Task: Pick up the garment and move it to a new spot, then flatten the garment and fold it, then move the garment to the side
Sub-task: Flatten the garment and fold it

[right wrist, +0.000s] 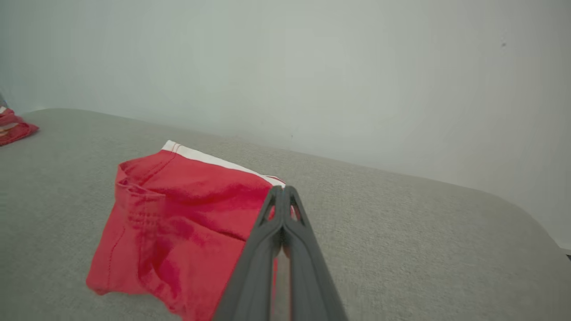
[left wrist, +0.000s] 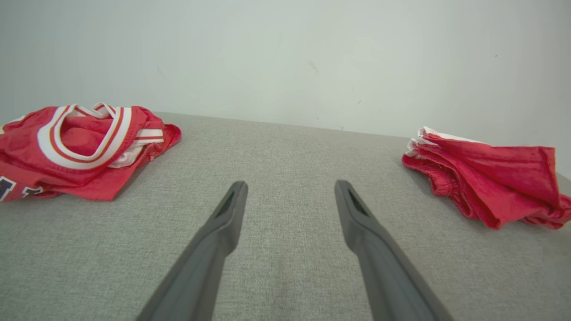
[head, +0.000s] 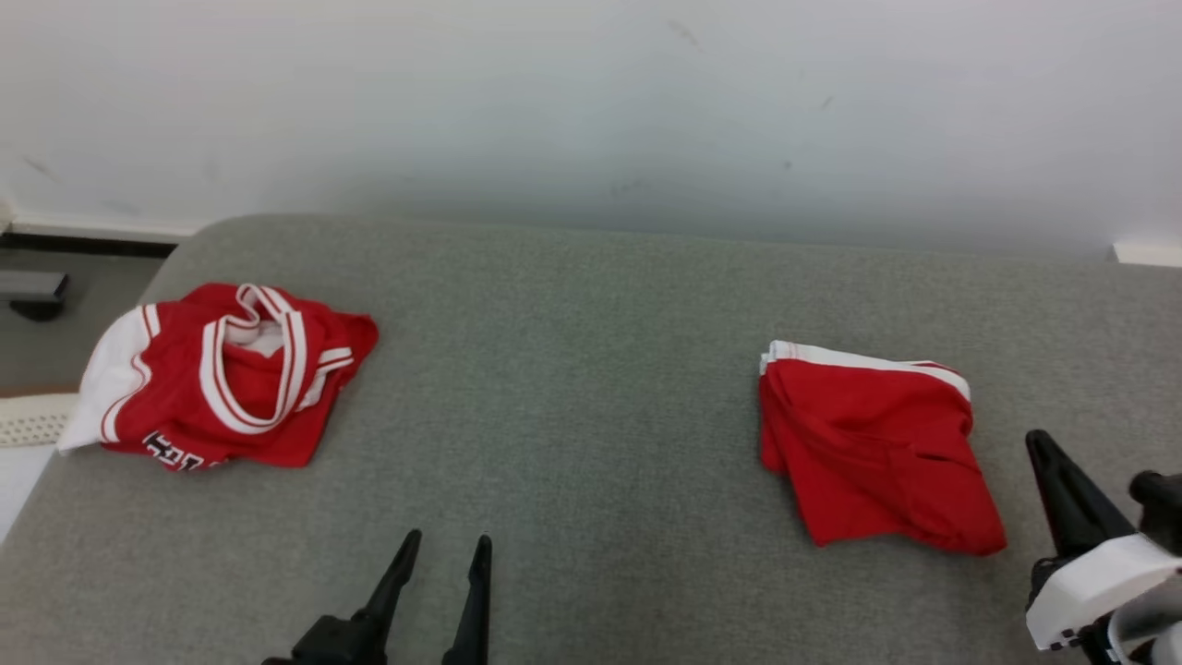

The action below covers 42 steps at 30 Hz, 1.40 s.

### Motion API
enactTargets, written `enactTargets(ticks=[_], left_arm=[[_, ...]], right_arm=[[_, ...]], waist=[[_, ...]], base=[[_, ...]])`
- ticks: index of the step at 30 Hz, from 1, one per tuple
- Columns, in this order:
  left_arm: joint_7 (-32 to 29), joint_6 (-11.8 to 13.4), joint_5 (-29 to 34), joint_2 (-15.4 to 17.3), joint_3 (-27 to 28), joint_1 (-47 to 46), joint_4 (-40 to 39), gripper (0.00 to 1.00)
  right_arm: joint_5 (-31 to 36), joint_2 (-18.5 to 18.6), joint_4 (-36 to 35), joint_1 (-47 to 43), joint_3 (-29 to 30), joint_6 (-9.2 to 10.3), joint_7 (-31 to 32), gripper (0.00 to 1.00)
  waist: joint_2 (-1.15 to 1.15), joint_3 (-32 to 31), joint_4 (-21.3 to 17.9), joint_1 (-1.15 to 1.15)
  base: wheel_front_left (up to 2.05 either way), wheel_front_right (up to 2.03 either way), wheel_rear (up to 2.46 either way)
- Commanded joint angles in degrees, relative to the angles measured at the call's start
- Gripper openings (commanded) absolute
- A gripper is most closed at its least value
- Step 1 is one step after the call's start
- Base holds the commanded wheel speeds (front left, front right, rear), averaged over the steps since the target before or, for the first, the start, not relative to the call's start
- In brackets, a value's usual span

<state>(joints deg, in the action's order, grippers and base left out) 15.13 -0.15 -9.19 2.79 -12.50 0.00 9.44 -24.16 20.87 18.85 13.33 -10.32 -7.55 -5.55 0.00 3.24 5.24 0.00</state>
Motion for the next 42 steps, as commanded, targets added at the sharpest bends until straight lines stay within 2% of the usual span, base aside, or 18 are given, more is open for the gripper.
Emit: enactTargets(ticks=[1, 5, 9, 15, 19, 26, 31, 32, 33, 35, 38, 42], left_arm=[[0.02, 0.06, -0.41, 0.21, -0.21, -0.6, 0.18, 1.0], [0.02, 0.64, -1.19, 0.21, -1.06, -1.49, 0.21, 1.0], [0.02, 1.16, -1.9, 0.22, -1.61, -1.96, 0.29, 1.0], [0.02, 1.77, -2.41, 0.22, -1.53, -1.91, 0.15, 1.0], [0.02, 1.97, -2.68, 0.21, -1.45, -1.49, 0.22, 1.0], [0.02, 1.91, -2.71, 0.22, -1.13, -1.06, 0.46, 1.0], [0.02, 1.86, -2.12, 0.22, -0.02, 0.04, 0.58, 1.0], [0.02, 1.8, -1.97, 0.23, 0.22, 0.38, 0.62, 1.0], [0.02, 1.76, -1.84, 0.22, 0.42, 0.61, 0.68, 1.0], [0.02, 1.6, -1.7, 0.21, 0.7, 1.11, 0.74, 1.0], [0.02, 1.56, -1.44, 0.21, 1.18, 1.88, 0.71, 1.0], [0.02, 1.46, -1.29, 0.22, 1.93, 3.1, 0.52, 1.0]], right_arm=[[-0.12, -0.74, 2.01, 1.57, -0.96, 0.13, 0.13, 0.0], [0.62, -2.85, 9.74, 5.94, -5.85, 0.13, -0.5, 0.0], [0.46, -5.98, 14.58, 8.85, -11.07, 0.13, -2.33, 0.0], [-0.2, -9.5, 19.94, 10.27, -18.1, 0.13, -2.79, 0.0], [0.17, -11.44, 23.67, 10.95, -20.68, 0.13, -3.57, 0.0], [-2.6, -12.93, 23.68, 11.01, -24.18, 0.13, -7.03, 0.0], [-4.79, -10.37, 19.19, 7.64, -22.17, 0.14, -8.79, 0.0], [-5.05, -9.51, 17.96, 6.81, -21.03, 0.14, -9.07, 0.13], [-5.14, -8.58, 16.55, 5.75, -19.97, 0.13, -9.25, 0.34], [-4.94, -6.74, 13.44, 3.19, -17.03, 0.13, -9.49, 1.0], [-4.14, -4.1, 7.83, -1.04, -11.31, 0.13, -9.6, 1.0], [-3.02, -2.76, -0.59, -7.77, -2.43, 0.13, -9.62, 1.0]], waist=[[0.0, 1.93, 2.01, 0.0], [0.0, 3.4, 4.0, 0.0], [0.0, 3.87, 5.18, 0.0], [0.0, 3.56, 5.37, 0.0], [0.0, 2.98, 4.67, 0.0], [0.0, 1.39, 2.26, 0.0], [0.0, -0.89, 0.14, 0.0], [0.0, -1.39, -0.29, 0.0], [0.0, -1.91, -0.72, 0.0], [0.0, -2.85, -1.45, 0.0], [0.0, -3.73, -2.46, 0.0], [0.0, -4.46, -3.65, 0.0]], base=[[0.0, 0.0, 0.0], [0.0, 0.0, 0.0], [0.0, 0.0, 0.0], [0.0, 0.0, 0.0], [0.0, 0.0, 0.0], [0.0, 0.0, 0.0], [0.0, 0.0, 0.0], [0.0, 0.0, 0.0], [0.0, 0.0, 0.0], [0.0, 0.0, 0.0], [0.0, 0.0, 0.0], [0.0, 0.0, 0.0]])
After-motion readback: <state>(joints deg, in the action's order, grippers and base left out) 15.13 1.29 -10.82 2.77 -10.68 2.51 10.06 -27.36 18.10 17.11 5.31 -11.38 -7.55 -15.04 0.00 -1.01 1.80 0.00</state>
